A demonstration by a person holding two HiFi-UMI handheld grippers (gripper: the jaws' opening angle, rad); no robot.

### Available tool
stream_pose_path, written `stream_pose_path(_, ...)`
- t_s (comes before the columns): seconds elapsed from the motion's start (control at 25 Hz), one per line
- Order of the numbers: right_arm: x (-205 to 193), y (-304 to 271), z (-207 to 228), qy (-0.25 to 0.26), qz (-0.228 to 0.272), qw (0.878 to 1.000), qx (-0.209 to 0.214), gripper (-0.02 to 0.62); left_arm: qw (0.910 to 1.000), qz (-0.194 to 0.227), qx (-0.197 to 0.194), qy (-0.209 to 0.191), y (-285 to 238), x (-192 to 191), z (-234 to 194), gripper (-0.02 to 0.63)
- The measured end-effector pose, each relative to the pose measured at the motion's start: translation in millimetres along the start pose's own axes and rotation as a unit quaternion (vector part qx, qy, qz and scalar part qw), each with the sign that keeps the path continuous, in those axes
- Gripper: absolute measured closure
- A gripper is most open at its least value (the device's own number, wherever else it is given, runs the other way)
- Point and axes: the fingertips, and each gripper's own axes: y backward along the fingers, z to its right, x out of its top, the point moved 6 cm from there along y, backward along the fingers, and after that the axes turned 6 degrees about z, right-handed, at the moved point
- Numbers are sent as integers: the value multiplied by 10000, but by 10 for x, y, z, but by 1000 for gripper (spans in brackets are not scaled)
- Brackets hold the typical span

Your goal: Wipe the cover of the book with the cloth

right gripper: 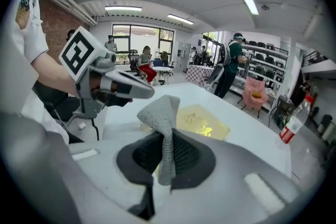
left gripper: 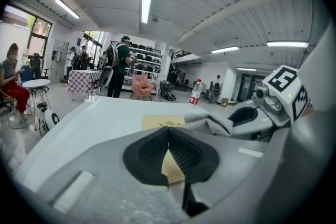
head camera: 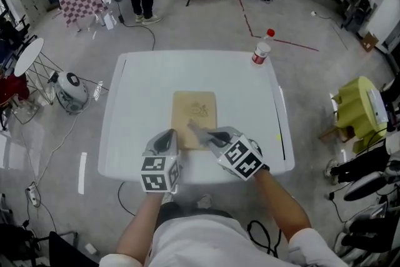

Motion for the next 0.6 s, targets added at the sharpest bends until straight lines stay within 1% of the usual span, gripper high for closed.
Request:
stream_pose_path(0.16, 361, -303, 304, 248, 68, 9989, -386, 578, 10000, 17, -77, -16, 36, 53, -195, 598)
stream_pose_path(0.32, 534, -718, 607, 624, -266, 9941, -845, 578, 9999, 11, -102, -13, 38, 100, -441, 600)
stream_pose_path(0.48, 578, -1094, 744, 754, -542, 9908, -980, 578, 9998, -101, -153, -58, 17, 82, -637, 600)
stream_pose_path(0.6, 606, -1330, 792, 826, -718, 9885, -1046, 578, 9997, -72, -192, -122, 35, 114, -763, 598)
